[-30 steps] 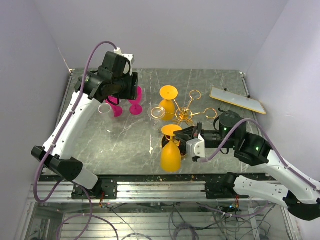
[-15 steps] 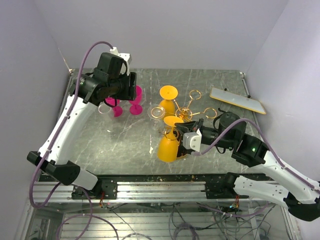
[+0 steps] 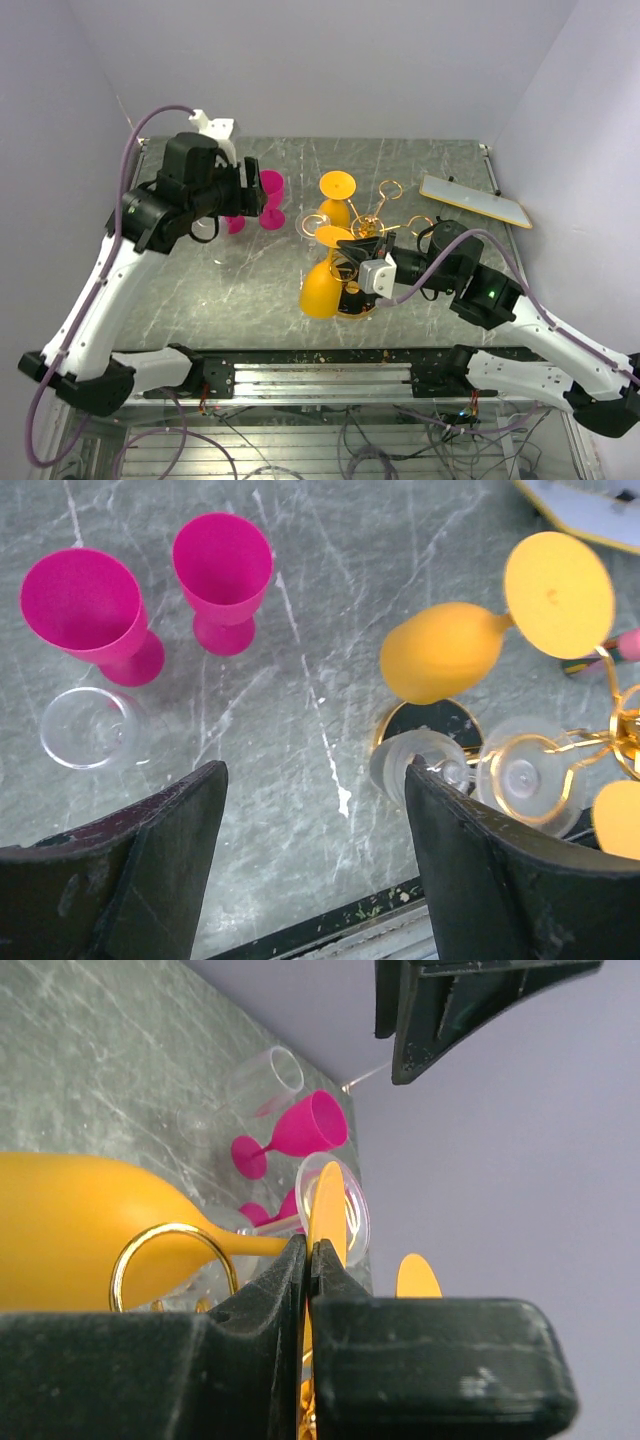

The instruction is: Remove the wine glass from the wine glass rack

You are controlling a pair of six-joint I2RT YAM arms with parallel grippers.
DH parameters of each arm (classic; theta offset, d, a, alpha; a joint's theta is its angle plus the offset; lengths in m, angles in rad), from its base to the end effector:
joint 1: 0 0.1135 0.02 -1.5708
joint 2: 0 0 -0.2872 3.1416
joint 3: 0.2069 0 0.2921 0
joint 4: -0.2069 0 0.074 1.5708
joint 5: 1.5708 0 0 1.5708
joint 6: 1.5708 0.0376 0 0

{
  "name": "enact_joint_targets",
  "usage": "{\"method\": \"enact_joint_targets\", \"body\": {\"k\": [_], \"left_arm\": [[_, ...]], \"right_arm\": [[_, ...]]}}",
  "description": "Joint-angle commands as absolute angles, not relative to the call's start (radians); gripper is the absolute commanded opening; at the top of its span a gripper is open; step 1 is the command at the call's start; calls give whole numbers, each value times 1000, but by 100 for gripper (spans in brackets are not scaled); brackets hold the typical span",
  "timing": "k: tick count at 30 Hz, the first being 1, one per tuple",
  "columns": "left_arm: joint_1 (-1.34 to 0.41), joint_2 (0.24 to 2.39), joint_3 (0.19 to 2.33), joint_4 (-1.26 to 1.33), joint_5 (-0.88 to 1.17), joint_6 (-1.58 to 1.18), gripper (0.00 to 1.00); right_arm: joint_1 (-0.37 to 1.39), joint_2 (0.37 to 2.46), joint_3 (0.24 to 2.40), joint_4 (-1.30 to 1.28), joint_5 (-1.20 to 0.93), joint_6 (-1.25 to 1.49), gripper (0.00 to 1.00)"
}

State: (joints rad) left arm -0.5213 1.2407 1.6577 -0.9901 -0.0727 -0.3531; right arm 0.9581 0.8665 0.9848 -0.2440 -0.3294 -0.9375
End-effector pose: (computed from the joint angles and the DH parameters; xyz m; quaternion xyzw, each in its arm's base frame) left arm 0.2248 -0.1260 0.4954 0.0564 0.8759 -0.1735 0.4466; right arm 0.1163 0.1866 0.4120 -0.6642 0.3437 0.1297 0.6510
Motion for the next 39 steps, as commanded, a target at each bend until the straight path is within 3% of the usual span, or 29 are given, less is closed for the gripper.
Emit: {"method": "enact_joint_targets", "body": {"k": [1,5,14,18,27,31,37,39], "left_arm": [[-528,1106,1575,-822,-18,-384,82],[-528,956,1461,-694,59,-396,84],[-528,713,1299,-451,191,-471,88],[-528,689,1298,-418,269,-480,88],[-527,720,1329,-453,291,-489,83],[-528,756,1353,-488,305,-483,73],[-528,787,1405,-584,206,-488,41],[-528,787,1409,-618,178,-497,25]], "right_arm": [[964,874,995,-146,-405,-873,0],[963,877,1039,-66,-381,-640,0],[964,926,1172,-23,121,45,0],[964,977,1265,-86,236,160,0],[964,1011,1289,23,201,258,0],[964,1042,1330,24,144,269,0],[963,1065,1324,84,-8,178,0],[963,1086,1329,91,-78,119,0]]}}
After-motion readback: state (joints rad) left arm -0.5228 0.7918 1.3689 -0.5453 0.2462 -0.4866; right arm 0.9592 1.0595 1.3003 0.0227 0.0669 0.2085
